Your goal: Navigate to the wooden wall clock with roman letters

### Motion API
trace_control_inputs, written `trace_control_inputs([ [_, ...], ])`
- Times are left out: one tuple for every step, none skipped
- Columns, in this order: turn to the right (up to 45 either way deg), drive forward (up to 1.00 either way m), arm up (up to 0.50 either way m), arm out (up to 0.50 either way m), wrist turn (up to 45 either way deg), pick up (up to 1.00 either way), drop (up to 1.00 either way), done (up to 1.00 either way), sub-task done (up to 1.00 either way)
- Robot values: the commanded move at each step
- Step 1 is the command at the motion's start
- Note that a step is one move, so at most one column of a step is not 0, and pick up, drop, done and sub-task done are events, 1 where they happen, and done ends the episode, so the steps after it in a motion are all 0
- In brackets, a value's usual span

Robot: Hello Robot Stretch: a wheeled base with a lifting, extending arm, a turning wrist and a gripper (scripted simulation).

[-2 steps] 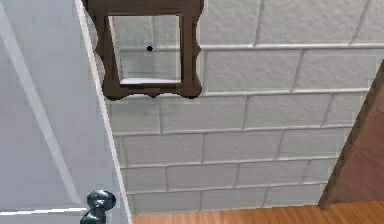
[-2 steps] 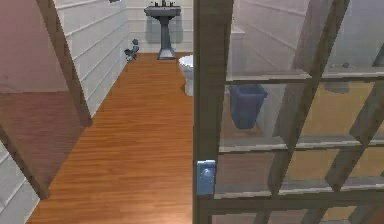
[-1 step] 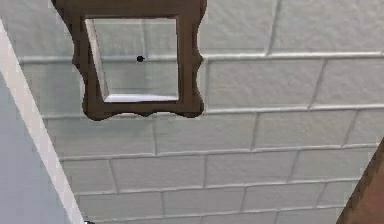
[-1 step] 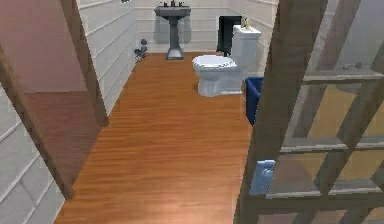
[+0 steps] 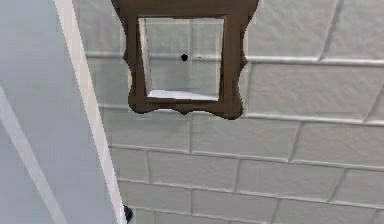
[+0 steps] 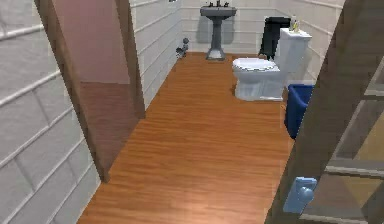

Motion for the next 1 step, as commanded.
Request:
trace_control_inputs([
  [0.0,0.0,0.0,0.0,0.0,0.0,0.0,1.0,0.0],
])
